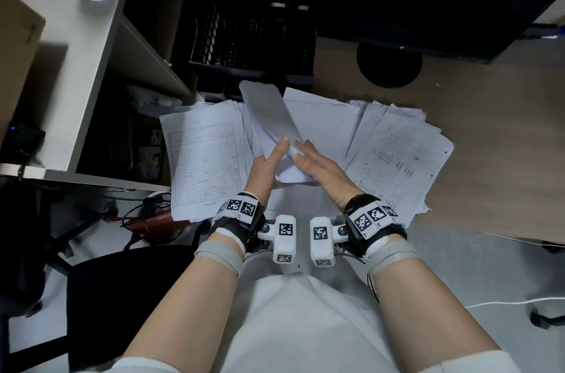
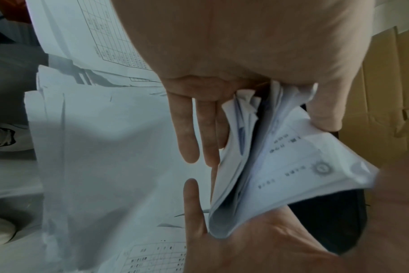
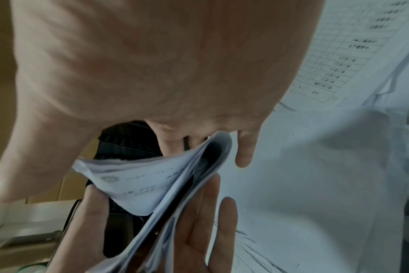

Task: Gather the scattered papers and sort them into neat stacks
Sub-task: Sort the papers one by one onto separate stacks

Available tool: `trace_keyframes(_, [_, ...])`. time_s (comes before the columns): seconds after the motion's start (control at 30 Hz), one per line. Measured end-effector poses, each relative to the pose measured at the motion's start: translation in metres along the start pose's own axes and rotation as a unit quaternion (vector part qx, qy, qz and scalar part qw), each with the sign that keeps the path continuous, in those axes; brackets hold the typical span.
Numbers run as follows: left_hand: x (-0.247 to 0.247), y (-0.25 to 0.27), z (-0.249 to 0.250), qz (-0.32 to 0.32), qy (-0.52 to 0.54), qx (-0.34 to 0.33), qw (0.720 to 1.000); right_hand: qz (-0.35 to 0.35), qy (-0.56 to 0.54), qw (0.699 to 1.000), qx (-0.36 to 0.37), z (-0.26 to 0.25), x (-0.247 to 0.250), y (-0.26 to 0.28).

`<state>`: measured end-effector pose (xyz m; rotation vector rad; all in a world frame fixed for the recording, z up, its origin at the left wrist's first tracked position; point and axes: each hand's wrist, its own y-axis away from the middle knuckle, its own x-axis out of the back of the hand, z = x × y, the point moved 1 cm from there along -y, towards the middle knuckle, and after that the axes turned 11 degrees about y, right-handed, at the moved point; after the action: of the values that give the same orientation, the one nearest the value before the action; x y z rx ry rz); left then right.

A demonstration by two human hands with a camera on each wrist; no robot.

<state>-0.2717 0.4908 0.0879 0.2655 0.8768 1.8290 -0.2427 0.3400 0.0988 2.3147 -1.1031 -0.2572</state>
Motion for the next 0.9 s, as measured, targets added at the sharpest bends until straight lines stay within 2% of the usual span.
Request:
trace_keyframes(0.17, [-0.001, 0.001, 0.005, -0.005, 0.007, 0.002, 1.0, 0.016, -0.039, 0.999, -0.01, -0.005, -0.003, -0.001])
trace_keyframes(0.43, [-0.001, 0.004, 0.005, 0.003, -0.04, -0.015, 0.999, 0.019, -0.007, 1.0, 0.019, 0.0, -0.002, -0.006])
trace_keyframes(0.53, [0.001, 0.0, 0.002, -0.002, -0.048, -0.034, 0.998, 0.08, -0.026, 0.996, 0.018, 0.003, -0.002, -0.007])
trace_keyframes(0.63, [0.004, -0.002, -0.001, 0.005, -0.083, -0.045, 0.995, 0.178, 0.04, 0.983, -0.001, 0.008, 0.002, -0.011])
trace_keyframes(0.7, [0.01, -0.002, -0.004, 0.032, -0.106, -0.047, 0.993, 0.253, 0.063, 0.964, -0.054, 0.017, 0.005, -0.013])
trace_keyframes(0.77, [0.019, -0.002, -0.008, 0.06, -0.108, -0.052, 0.991, 0.306, 0.035, 0.943, -0.126, 0.029, 0.007, -0.013])
trace_keyframes(0.83, [0.029, -0.003, -0.012, 0.064, -0.11, -0.057, 0.99, 0.318, 0.031, 0.935, -0.155, 0.039, 0.006, -0.014])
trace_keyframes(0.9, [0.036, -0.003, -0.016, 0.056, -0.127, -0.064, 0.988, 0.305, 0.045, 0.941, -0.141, 0.041, 0.0, -0.015])
